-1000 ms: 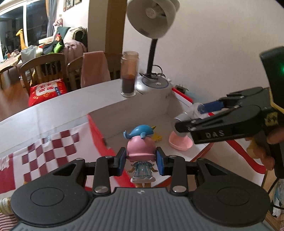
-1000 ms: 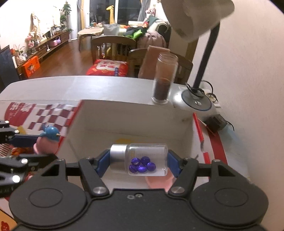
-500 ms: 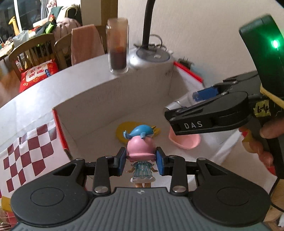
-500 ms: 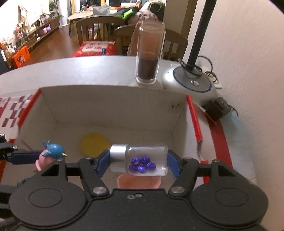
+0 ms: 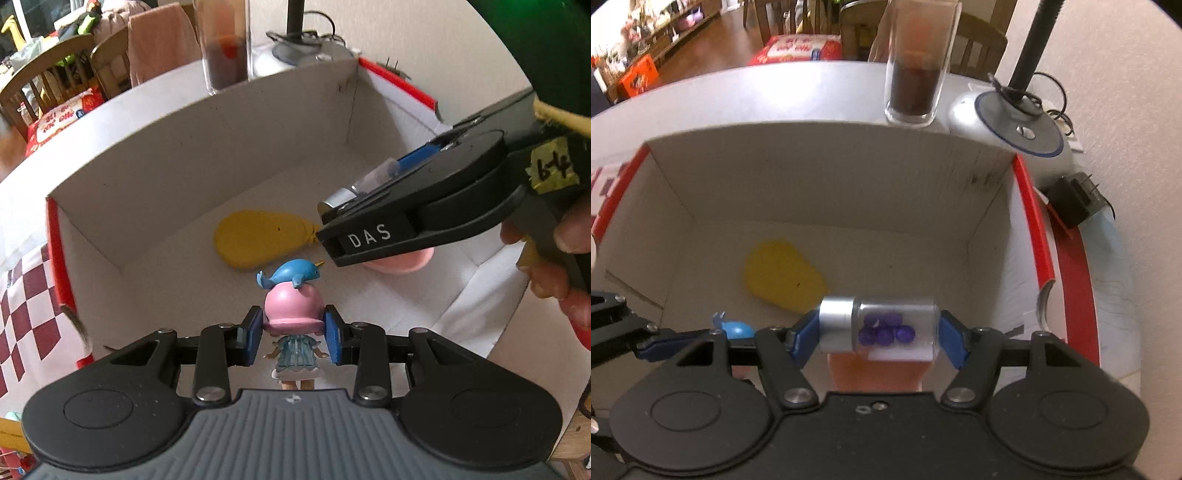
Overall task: Organize rigid objects
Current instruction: 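Open both grippers to drop the doll and vial into the box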
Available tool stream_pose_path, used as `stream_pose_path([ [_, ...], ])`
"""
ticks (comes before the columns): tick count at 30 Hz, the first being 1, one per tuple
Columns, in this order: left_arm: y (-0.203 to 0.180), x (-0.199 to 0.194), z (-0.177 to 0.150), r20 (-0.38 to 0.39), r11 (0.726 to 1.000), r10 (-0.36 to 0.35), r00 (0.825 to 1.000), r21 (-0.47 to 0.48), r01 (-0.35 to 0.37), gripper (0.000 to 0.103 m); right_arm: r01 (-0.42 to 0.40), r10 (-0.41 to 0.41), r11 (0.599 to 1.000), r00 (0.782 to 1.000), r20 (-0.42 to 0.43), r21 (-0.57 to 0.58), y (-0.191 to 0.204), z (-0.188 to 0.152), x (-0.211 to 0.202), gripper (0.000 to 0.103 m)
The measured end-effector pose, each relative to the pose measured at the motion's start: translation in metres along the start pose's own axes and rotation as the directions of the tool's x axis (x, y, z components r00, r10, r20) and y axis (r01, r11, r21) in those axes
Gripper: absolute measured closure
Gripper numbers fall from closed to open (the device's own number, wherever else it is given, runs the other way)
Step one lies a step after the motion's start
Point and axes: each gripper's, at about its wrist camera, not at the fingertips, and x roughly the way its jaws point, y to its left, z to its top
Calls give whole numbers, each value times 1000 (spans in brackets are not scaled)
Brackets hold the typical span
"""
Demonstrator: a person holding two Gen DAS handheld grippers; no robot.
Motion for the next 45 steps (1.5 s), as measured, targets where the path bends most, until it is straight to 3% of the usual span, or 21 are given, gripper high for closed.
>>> stream_pose_path([
  [10, 3, 19, 8, -114, 1000, -9, 993, -21, 6, 69, -19, 19, 1000, 999, -45, -9, 1, -1, 9, 36],
  [18, 6, 20, 10, -107, 1000, -20, 994, -26, 17, 67, -1, 0, 1000, 999, -40, -20, 4, -2, 9, 30],
  [23, 5, 11, 7, -58, 999, -15, 998, -37, 12, 50, 15, -16, 999, 1000, -17, -28, 8, -6, 2, 23],
  [34, 8, -26, -5, 60, 997, -35, 998, -66, 39, 48, 4, -4, 1000, 999, 36, 1, 10, -13, -23, 17],
  [45, 8, -67, -29, 170, 997, -48, 984, -43, 56, 48, -18, 19, 1000, 992, 123, -10, 28, -23, -66, 14],
])
